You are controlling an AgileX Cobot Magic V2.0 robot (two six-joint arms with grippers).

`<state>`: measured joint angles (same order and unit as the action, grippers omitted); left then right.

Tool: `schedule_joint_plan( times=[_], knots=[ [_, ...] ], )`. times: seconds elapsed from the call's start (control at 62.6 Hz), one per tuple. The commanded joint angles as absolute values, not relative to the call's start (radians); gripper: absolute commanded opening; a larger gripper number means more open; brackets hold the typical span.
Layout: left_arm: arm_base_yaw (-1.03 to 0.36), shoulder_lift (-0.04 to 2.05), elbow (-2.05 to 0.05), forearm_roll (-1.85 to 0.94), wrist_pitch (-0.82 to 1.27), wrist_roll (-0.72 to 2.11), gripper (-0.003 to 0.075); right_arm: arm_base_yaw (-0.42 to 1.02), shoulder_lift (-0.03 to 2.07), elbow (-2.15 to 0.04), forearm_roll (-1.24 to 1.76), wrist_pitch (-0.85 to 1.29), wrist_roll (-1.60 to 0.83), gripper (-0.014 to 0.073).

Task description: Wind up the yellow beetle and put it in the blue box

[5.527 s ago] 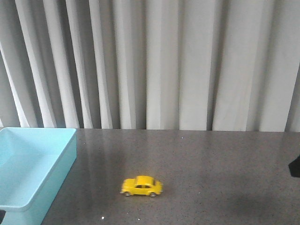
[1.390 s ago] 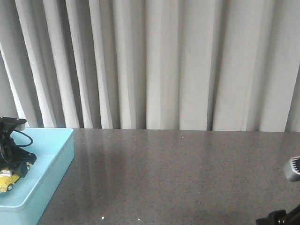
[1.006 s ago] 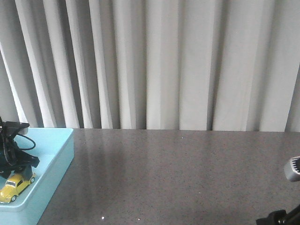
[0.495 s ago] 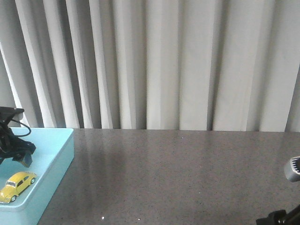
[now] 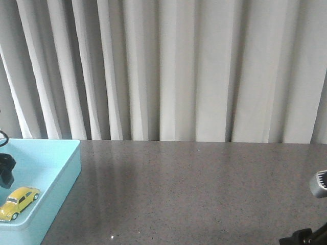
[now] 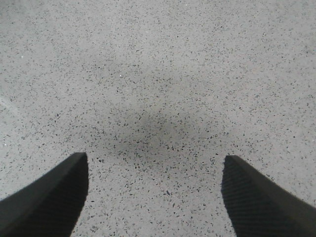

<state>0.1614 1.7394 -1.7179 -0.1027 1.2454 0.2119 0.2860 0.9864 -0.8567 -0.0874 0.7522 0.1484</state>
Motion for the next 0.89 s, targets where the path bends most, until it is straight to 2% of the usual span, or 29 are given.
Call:
schedule_joint_plan(
  times=[0.0,0.272,0.495,0.879],
  knots=[
    [0.158,1.594,-1.620,-0.118,1.208,0.195,0.0577,0.285,0.973,-0.882,-0.094,0.697,0.147,0.0540],
    [0.158,1.316,-1.290,-0.121,1.049,0.176,0.0577,0.285,0.973,-0.882,-0.094,0.697,0.147,0.0540],
    [0.143,1.059,-1.055,-0.171,0.838,0.175,0.0577,0.285,0.973,-0.882,-0.094,0.697,0.147,0.0540],
    [-0.082,0.738,-0.761,-0.129,0.549,0.174,0.0577,0.285,0.973,-0.882,-0.094,0.697,0.147,0.0540]
  ],
)
